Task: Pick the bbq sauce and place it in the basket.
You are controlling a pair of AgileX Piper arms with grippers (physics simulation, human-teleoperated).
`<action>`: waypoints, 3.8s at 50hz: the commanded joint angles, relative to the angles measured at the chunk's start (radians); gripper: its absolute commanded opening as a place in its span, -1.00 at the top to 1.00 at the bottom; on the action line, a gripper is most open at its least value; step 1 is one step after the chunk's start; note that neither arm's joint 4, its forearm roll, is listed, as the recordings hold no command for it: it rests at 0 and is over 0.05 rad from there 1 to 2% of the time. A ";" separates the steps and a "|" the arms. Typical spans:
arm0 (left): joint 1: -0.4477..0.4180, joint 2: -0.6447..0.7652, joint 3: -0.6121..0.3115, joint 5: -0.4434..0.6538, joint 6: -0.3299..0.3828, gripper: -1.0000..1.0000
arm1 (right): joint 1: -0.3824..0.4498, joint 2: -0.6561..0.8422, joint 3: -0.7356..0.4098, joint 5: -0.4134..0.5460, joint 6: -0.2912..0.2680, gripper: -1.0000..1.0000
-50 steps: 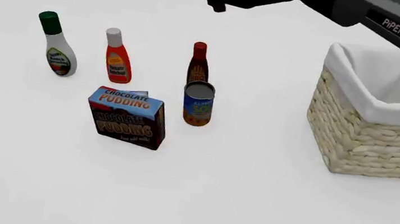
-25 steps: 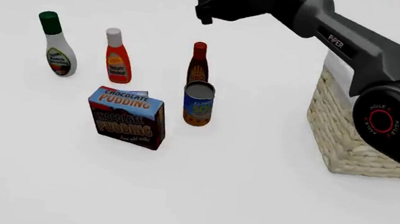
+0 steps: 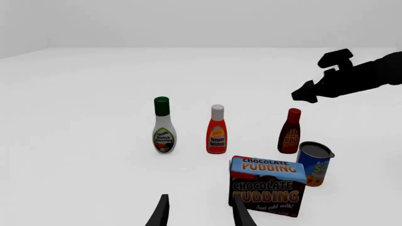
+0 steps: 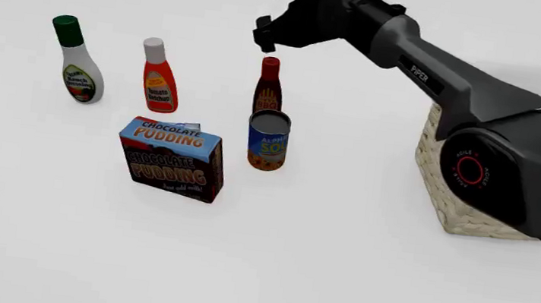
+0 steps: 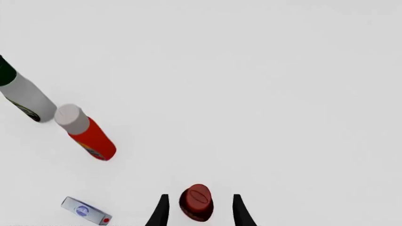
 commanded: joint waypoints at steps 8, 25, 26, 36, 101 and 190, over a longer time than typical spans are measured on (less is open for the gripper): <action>0.000 0.000 0.000 0.000 0.000 -1.00 | 0.011 0.041 0.007 -0.010 0.006 -1.00; 0.000 0.000 0.000 0.000 0.000 -1.00 | 0.016 0.115 -0.078 0.027 0.007 -1.00; 0.000 0.000 0.000 0.000 0.000 -1.00 | 0.016 0.119 -0.084 0.029 0.006 -1.00; 0.000 0.000 0.000 0.000 0.000 -1.00 | 0.014 0.171 -0.149 0.054 0.008 -1.00; 0.000 0.000 0.000 0.000 0.000 -1.00 | 0.008 0.205 -0.073 -0.008 0.019 1.00; 0.000 0.000 0.000 0.000 0.000 -1.00 | -0.023 -0.199 0.021 0.136 -0.117 1.00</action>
